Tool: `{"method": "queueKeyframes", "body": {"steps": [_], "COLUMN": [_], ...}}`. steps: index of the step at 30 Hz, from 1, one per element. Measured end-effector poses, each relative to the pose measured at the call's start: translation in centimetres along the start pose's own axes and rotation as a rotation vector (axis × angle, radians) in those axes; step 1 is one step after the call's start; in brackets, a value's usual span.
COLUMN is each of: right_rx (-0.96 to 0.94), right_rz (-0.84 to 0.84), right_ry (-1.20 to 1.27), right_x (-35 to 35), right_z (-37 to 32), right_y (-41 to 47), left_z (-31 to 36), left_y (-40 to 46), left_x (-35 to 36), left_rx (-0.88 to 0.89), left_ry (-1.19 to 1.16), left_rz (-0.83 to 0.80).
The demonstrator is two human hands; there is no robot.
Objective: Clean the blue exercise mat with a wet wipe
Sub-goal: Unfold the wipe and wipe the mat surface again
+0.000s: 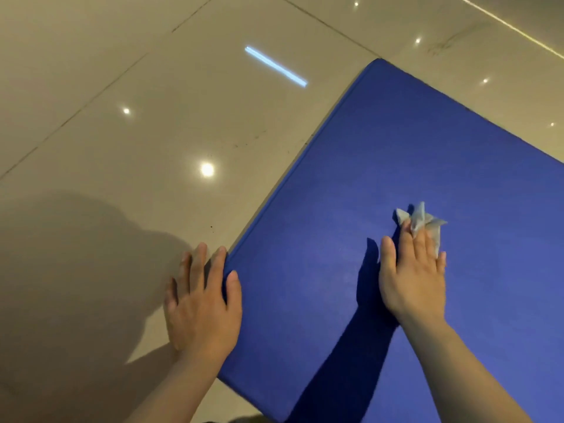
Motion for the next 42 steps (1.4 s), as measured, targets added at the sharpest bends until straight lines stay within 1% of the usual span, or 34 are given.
{"method": "queueKeyframes", "body": {"steps": [1,2,3,4,5,6,7,9,10,12,13,14,15,18,19,20,21,24,26,30,35,38,42], "right_rx": [0.064,0.074,0.015,-0.120,-0.293,-0.464,-0.575,-0.692,-0.752,-0.844,-0.833,-0.771,-0.666,-0.267,-0.187,-0.159,-0.183,-0.427,-0.539,-0.707,-0.883,-0.948,-0.895], "right_rz": [-0.019,-0.037,-0.045,-0.048,-0.060,-0.103,-0.157,-0.248,-0.236,-0.136,-0.081,-0.057,-0.033,0.021,0.032,0.042,0.040,0.027,-0.013,-0.065,-0.216,-0.222,-0.151], "right_ry": [0.047,0.105,0.146,0.173,0.182,0.175,0.155,0.099,0.049,-0.076,-0.112,-0.128,-0.119,-0.066,-0.051,-0.019,0.012,0.040,0.042,0.001,-0.041,-0.082,-0.116], "right_x": [0.1,0.4,0.6,1.0,1.7,2.3,2.8,3.6,3.5,2.8,2.3,1.8,1.1,-1.0,-1.2,-1.0,-0.6,1.4,2.3,1.8,1.2,1.8,1.9], "right_z": [0.2,-0.3,-1.8,-4.1,-6.6,-9.0,-10.9,-12.6,-12.7,-11.8,-10.7,-9.2,-7.4,-1.9,-1.4,-1.9,-3.1,-7.5,-8.9,-9.0,-8.7,-9.2,-10.8], "right_y": [-0.1,-0.2,-0.4,-0.7,-1.2,-1.8,-2.1,-1.2,-0.5,1.5,2.9,4.6,6.3,9.4,9.5,9.3,8.7,5.8,4.5,4.9,4.1,2.7,5.1], "left_z": [0.0,0.2,0.6,1.4,2.7,4.2,5.8,7.8,8.1,8.3,8.3,8.4,8.4,8.4,8.4,8.5,8.5,8.6,8.7,8.9,8.7,9.0,8.9], "left_y": [0.0,0.1,0.2,0.6,1.1,2.0,3.1,5.5,6.3,7.0,6.9,6.9,7.0,7.0,7.0,7.1,7.1,6.9,7.0,7.2,7.0,7.0,7.0], "left_x": [-0.4,-0.8,-1.3,-1.7,-2.0,-2.1,-2.1,-1.5,-1.1,-0.3,-0.1,0.1,0.2,0.6,0.5,0.4,0.5,0.6,0.6,0.6,0.7,0.6,0.7], "left_rx": [-0.021,-0.053,-0.086,-0.106,-0.095,-0.053,-0.010,-0.008,-0.031,-0.063,-0.072,-0.077,-0.081,-0.093,-0.095,-0.099,-0.105,-0.111,-0.117,-0.118,-0.125,-0.118,-0.130], "left_ry": [-0.034,-0.085,-0.151,-0.220,-0.270,-0.300,-0.310,-0.276,-0.233,-0.146,-0.121,-0.112,-0.105,-0.083,-0.077,-0.073,-0.073,-0.061,-0.049,-0.041,-0.033,-0.027,-0.026], "left_rz": [0.009,0.030,0.057,0.082,0.104,0.124,0.139,0.155,0.156,0.163,0.175,0.188,0.195,0.188,0.203,0.211,0.209,0.204,0.198,0.208,0.209,0.222,0.207]}}
Point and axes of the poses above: each hand's wrist, its own y-axis towards the middle knuckle, its own x-axis out of the palm, z = x × y, the point moved 6 cm from there along y, towards the middle knuckle, and after that the axes turned 2 degrees about x, right-handed, at the moved point
